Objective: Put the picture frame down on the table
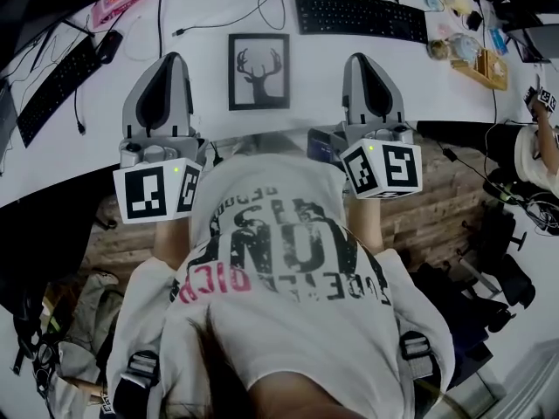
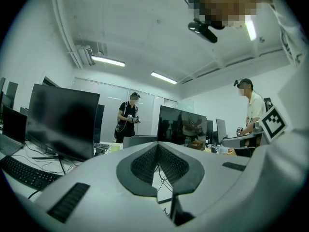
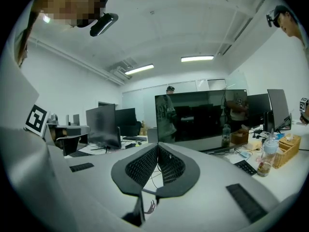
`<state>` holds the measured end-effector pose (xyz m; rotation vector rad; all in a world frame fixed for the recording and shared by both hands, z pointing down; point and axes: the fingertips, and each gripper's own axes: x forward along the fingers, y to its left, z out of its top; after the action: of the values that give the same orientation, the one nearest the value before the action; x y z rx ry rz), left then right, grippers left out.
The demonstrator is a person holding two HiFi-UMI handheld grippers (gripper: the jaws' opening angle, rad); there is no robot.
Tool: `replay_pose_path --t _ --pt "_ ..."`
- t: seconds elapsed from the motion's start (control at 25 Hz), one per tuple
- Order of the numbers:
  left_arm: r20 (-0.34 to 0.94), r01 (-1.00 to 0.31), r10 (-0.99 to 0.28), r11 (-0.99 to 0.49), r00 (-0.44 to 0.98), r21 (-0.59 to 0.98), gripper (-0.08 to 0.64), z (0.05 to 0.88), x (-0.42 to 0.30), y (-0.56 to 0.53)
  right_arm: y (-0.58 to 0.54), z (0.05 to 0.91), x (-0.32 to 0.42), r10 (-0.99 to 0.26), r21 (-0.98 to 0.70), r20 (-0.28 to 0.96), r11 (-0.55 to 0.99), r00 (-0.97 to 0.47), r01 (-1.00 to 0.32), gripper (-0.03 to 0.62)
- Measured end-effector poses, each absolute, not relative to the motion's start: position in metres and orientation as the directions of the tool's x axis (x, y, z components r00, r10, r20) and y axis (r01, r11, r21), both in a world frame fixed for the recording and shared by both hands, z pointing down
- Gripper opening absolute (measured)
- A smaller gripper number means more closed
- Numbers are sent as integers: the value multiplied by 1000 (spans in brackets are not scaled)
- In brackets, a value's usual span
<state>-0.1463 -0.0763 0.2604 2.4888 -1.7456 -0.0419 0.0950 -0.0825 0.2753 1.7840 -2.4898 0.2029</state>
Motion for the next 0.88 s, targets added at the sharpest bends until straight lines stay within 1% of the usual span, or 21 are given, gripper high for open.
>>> replay_pose_path --t 0.4,0.88 --pt "32 -919 -924 -376 382 115 2 258 -132 -54 -53 270 91 -930 -81 131 337 -345 -938 2" --pt "33 -917 -925 -371 379 147 2 258 -97 -41 -51 256 112 -920 -61 106 372 -376 -926 2"
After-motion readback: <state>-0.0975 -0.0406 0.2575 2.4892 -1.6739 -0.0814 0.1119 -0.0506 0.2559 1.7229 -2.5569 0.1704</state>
